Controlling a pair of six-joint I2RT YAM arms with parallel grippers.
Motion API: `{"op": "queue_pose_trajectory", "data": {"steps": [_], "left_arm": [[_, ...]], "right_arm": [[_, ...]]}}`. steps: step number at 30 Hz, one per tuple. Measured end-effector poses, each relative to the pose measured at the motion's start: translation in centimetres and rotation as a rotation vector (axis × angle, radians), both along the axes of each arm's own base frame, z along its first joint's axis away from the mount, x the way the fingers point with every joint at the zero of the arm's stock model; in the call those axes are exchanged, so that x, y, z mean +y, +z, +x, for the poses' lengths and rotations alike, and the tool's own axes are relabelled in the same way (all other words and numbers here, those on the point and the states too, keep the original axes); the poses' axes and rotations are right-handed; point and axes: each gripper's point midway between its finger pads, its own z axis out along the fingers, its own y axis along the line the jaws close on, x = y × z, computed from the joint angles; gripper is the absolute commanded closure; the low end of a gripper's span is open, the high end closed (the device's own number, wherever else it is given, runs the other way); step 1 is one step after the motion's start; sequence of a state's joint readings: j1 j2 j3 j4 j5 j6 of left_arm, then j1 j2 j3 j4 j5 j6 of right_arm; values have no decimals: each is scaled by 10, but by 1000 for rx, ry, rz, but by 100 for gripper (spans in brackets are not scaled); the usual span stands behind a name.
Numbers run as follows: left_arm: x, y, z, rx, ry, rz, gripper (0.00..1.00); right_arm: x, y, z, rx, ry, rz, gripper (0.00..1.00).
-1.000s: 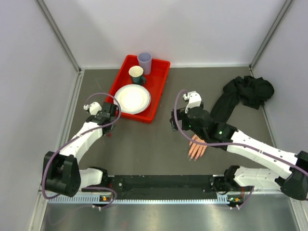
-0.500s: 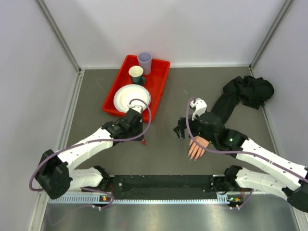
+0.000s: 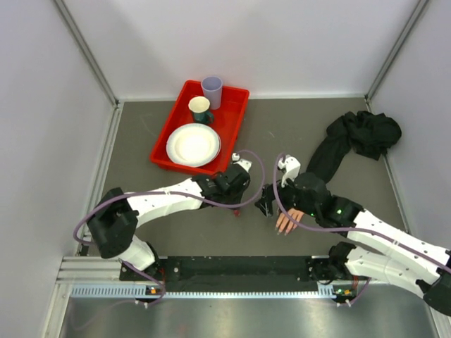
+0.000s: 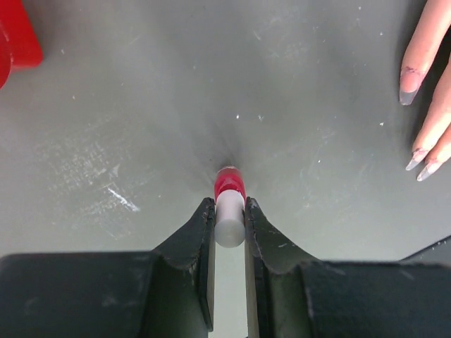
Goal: Paint the nails
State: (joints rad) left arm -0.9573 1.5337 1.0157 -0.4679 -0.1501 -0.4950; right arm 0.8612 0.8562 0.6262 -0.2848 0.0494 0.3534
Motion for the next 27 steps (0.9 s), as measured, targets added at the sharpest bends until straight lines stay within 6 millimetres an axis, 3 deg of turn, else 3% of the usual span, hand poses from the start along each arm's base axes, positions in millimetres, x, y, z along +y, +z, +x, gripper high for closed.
{"op": "queue_pose_trajectory", "data": {"steps": [4,9,11,15,17,19,23,27], "left_arm": [[0,-1,-1,-20,8,21,38],[5,7,0,-44,29,6,24],[5,20,1,-66,36,-24,10],[15,53,6,-147,77,-73,8],[28,75,10,-216,120,-99,11],[52,100,14,-305,200,-128,14],[119,141,16,-466,430,-189,21],[166,162,8,-568,596,-275,27]], "right_arm": [[-5,6,0,-18,-15,7,1],[-12,4,2,-18,-51,-10,6],[-18,-1,4,1,-90,-37,8],[-18,-7,4,29,-138,-124,9],[-10,-5,-2,33,-130,-141,14],[-2,-2,-5,42,-129,-136,17],[25,-5,-8,64,-128,-162,21],[57,-16,-7,77,-105,-234,32]]}}
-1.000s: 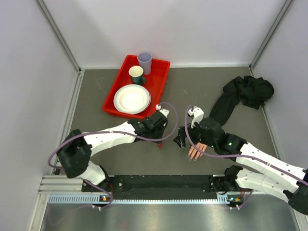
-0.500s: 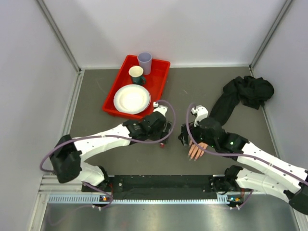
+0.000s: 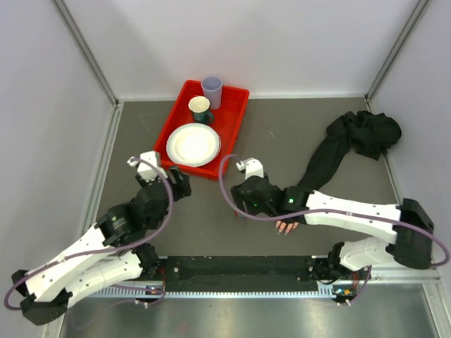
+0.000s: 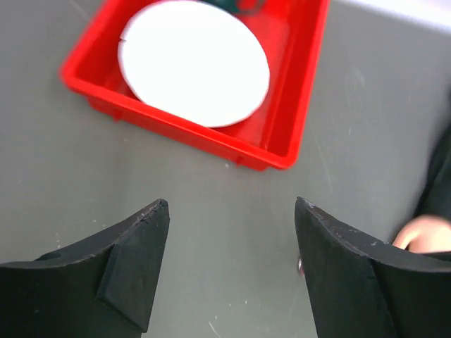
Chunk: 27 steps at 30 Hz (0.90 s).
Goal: Paint the nails
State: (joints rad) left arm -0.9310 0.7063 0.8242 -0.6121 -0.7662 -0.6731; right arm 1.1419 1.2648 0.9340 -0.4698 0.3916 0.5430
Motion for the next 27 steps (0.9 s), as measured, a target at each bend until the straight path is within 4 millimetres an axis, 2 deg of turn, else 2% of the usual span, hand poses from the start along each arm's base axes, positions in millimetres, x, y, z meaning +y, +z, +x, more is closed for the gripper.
{"op": "queue_pose_trajectory", "data": {"steps": [1,3,6,13,18,22,27], "left_arm": [[8,1,-3,-19,22,-23,28],[20,3,-8,-49,54,-64,29],[29,0,-11,-63,74,-83,30],[30,-11,-12,-51,76,-76,30],[28,-13,-12,-47,71,-73,30],[25,-18,-12,-40,59,-68,30],[21,-27,-12,-27,39,-60,29]], "right_arm": [[8,-3,0,4,9,-12,39],[18,-9,1,10,24,-28,43],[21,-17,0,24,35,-48,48],[37,-37,-2,63,77,-66,60],[42,-50,-1,77,85,-90,61],[47,-55,2,74,87,-103,65],[49,-59,9,58,72,-132,66]]}}
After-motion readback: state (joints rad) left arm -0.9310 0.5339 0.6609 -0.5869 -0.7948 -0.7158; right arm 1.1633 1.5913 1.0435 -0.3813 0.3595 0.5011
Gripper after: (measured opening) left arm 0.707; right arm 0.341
